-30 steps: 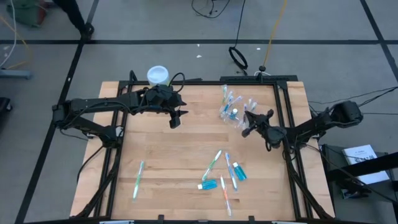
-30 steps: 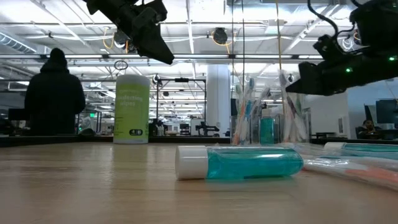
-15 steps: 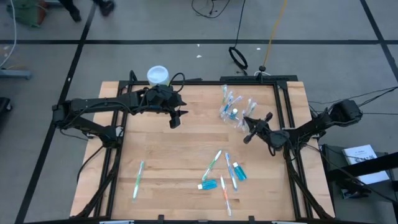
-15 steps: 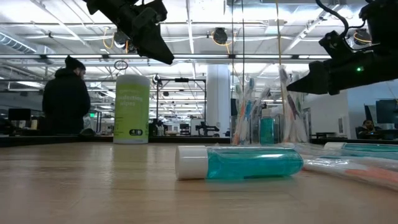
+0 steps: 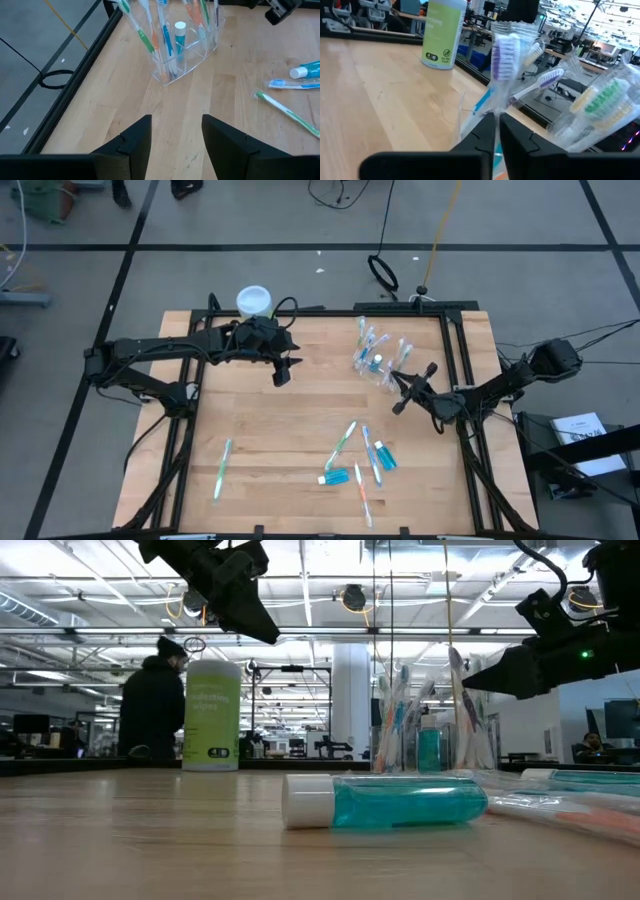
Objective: Pick & Place toothbrushing station
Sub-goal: Put the violet toothbrush into the transparent organizer, then put the green toothbrush into the transparent organizer
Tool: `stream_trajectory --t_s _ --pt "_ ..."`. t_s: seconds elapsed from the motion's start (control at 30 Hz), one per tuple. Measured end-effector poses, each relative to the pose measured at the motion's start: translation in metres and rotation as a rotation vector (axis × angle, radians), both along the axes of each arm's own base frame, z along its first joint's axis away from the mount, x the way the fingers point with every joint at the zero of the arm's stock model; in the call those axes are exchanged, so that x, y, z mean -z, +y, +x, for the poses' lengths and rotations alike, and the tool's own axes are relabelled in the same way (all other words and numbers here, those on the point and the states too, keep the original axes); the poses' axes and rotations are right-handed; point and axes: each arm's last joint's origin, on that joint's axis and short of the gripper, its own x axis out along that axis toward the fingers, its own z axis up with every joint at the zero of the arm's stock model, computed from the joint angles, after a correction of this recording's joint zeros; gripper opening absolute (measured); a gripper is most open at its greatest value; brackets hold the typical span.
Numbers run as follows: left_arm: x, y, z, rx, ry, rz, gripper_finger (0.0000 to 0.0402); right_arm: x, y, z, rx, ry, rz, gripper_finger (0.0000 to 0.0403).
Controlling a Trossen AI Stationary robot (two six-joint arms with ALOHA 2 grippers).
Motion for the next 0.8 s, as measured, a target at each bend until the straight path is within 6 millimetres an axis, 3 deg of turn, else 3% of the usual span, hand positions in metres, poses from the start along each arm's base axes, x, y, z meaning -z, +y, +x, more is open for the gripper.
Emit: stream_trajectory --t_s 0.43,0.6,0.8 --pt "0.004 -0.018 0.001 0.039 0.042 -0.043 0.0177 -0.019 0.001 -0.001 -0.015 -0.081 -0.067 0.0127" --pt "0.011 -0.032 -0.003 0.035 0.124 -0.116 0.0177 -0.027 0.006 -0.005 -0.054 -0.127 -0.062 0.0133" --pt "0.025 -0.059 -0.017 0.074 0.345 -0.196 0.0177 -0.028 0.011 -0.002 -0.265 -0.178 -0.017 0.0123"
